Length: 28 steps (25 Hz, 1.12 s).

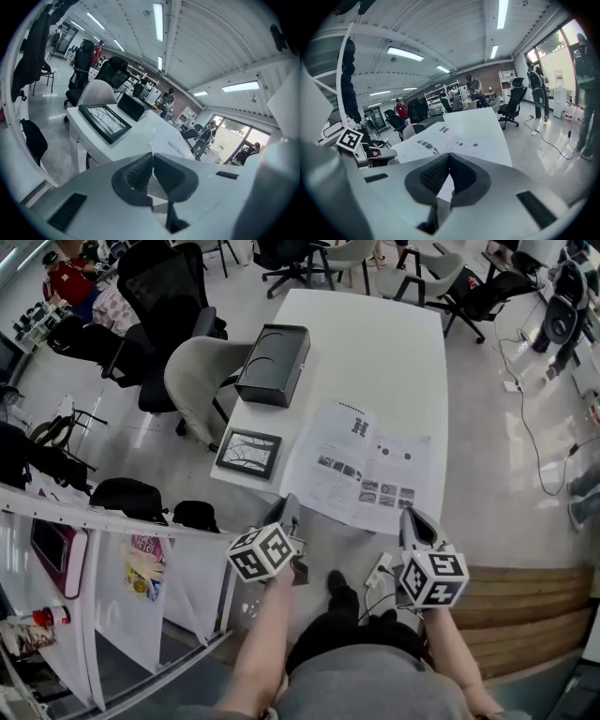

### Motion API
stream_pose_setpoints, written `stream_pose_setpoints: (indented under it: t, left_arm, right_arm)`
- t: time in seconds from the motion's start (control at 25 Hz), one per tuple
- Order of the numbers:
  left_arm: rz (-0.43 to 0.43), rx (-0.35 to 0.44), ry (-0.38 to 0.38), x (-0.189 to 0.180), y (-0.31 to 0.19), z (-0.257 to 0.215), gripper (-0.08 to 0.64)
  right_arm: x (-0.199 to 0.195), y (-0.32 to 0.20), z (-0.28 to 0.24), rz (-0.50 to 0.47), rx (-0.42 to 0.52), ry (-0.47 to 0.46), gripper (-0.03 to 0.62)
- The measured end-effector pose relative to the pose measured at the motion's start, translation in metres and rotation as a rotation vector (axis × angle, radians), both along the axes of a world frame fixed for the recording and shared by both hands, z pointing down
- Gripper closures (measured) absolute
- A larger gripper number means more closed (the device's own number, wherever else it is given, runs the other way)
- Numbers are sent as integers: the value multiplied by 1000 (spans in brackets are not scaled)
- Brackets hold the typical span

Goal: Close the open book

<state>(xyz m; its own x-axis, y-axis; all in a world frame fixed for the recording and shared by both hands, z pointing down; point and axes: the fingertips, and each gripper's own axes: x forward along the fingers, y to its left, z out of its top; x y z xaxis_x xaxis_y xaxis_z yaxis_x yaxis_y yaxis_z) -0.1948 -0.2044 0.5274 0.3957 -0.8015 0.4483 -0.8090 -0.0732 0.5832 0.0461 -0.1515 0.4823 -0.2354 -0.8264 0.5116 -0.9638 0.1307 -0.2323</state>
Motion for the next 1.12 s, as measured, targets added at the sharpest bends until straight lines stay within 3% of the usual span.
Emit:
stream_pose_setpoints:
  t: [0.64,1.12]
  left_arm:
    - [169,101,26,54,3,-35,546]
    - [293,123,11,98,10,-45,546]
  right_arm:
    - [26,19,-1,61,-1,-10,588]
    - [48,31,-3,120,0,-10,588]
